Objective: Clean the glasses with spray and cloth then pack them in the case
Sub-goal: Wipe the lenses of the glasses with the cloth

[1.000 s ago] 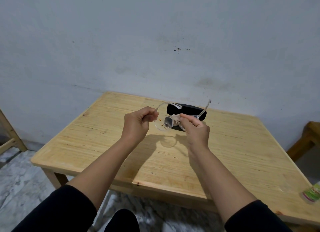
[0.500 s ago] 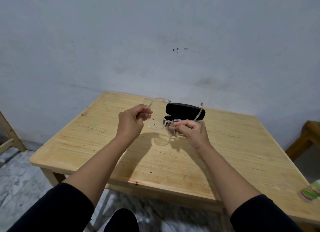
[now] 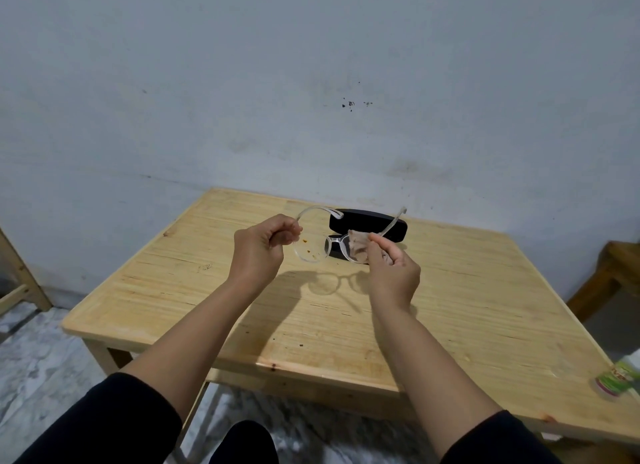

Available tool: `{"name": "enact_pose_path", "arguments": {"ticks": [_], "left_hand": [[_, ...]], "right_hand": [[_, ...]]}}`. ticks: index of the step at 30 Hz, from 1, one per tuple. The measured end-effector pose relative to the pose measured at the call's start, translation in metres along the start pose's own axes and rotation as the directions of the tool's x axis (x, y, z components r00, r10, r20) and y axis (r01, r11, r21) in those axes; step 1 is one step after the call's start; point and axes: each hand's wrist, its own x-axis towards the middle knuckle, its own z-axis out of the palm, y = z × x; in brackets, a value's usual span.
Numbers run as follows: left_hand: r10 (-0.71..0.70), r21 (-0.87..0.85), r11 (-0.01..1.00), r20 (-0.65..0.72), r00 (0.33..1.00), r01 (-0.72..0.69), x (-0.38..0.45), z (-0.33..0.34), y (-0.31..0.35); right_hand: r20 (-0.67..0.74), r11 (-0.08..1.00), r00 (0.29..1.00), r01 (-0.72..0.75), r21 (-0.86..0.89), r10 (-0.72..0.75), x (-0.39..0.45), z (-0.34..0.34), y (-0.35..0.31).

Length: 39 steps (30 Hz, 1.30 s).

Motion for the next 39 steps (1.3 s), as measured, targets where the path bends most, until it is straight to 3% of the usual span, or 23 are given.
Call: {"name": "enact_pose_path", "arguments": {"ticks": [3,5,11,14,17,28,33,39], "left_hand": [[0.039,-0.022,0.999,-0.005,0.999,-0.039,-0.005,0.008,0.002],[0.038,-0.040,0.998,-0.008,0.999,-0.038,-0.008,0.014,0.003],[0.016,-0.054,0.998,-0.024,1.000,-0.018,-0.005,0.013,0.005],[-0.008,-0.034,0.999,-0.036,0.999,0.006,0.001,0.009,0.003],[-0.031,-0.005,1.000,-0.026,0.999,0.031,0.004,0.007,-0.002],[-0.079,0.021,0.997,-0.024,0.997,0.080,0.007,0.006,-0.010],[-0.083,-0.002,0.997,-0.035,0.996,0.083,0.007,0.003,-0.008],[-0.047,-0.020,0.999,-0.019,0.999,0.046,0.000,0.012,-0.002]], "right_hand": [[-0.133,0.992,0.988,-0.065,0.112,0.080,-0.004,0.014,-0.004],[-0.133,0.985,0.986,-0.077,0.156,0.098,-0.005,0.018,-0.009],[0.135,0.998,0.990,-0.053,0.038,0.048,-0.002,0.005,-0.014],[0.316,0.993,0.949,0.027,-0.118,0.012,0.003,-0.004,-0.013],[0.448,0.989,0.894,0.077,-0.126,-0.013,0.011,-0.010,-0.013],[0.530,0.998,0.848,0.047,-0.036,-0.021,0.013,-0.017,0.002],[0.399,0.992,0.917,0.070,-0.105,-0.023,0.013,-0.018,0.002],[0.021,0.997,0.999,0.031,-0.064,-0.030,0.003,-0.004,0.006]]}}
